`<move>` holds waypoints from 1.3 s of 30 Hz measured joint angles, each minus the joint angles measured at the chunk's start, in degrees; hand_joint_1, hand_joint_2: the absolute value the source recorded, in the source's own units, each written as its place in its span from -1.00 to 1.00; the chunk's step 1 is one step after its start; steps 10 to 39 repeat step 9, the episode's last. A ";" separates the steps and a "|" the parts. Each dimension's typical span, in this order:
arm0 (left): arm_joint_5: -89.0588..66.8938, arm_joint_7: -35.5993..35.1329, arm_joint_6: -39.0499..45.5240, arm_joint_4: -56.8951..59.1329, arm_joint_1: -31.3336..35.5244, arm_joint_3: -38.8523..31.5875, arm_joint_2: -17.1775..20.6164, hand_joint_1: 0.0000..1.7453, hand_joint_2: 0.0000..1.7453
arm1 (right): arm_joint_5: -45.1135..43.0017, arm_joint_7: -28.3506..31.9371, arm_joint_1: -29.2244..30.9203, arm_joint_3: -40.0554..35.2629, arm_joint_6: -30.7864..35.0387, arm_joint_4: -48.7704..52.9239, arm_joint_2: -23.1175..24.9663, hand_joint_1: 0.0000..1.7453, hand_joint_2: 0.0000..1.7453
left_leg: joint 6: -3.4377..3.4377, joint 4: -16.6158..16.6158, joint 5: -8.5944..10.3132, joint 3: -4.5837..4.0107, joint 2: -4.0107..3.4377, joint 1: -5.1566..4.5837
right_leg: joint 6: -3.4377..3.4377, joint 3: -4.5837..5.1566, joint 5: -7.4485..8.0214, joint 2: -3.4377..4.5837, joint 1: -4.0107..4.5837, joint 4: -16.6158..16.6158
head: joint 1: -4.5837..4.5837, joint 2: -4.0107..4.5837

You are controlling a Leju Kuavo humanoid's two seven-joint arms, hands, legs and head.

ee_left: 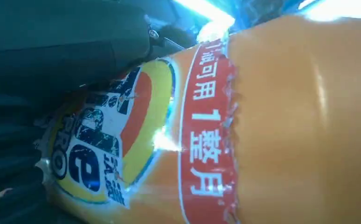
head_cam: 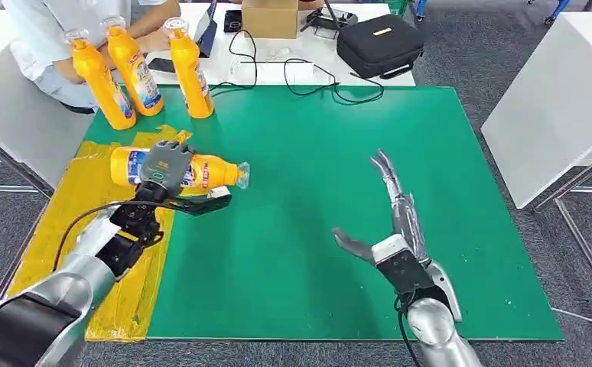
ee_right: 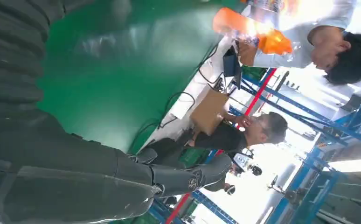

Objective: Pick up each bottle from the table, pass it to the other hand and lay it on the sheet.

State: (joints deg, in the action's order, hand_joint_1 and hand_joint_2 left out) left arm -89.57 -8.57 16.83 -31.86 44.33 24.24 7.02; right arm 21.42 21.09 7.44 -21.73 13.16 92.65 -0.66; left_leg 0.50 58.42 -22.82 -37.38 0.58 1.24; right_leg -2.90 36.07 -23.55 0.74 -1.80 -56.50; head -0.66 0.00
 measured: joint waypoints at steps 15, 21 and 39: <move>-0.33 -2.34 -1.38 5.37 2.10 0.04 1.64 -1.00 1.00 | -0.17 0.04 -0.54 0.20 -1.07 0.48 -0.44 -1.00 1.00 | 0.00 0.00 0.01 0.00 0.00 0.00 | 0.01 -0.04 0.00 0.00 -0.01 0.00 | 0.04 0.00; -0.33 -2.34 -1.38 5.37 2.10 0.04 1.64 -1.00 1.00 | -0.17 0.04 -0.54 0.20 -1.07 0.48 -0.44 -1.00 1.00 | 0.00 0.00 0.01 0.00 0.00 0.00 | 0.01 -0.04 0.00 0.00 -0.01 0.00 | 0.04 0.00; -0.33 -2.34 -1.38 5.37 2.10 0.04 1.64 -1.00 1.00 | -0.17 0.04 -0.54 0.20 -1.07 0.48 -0.44 -1.00 1.00 | 0.00 0.00 0.01 0.00 0.00 0.00 | 0.01 -0.04 0.00 0.00 -0.01 0.00 | 0.04 0.00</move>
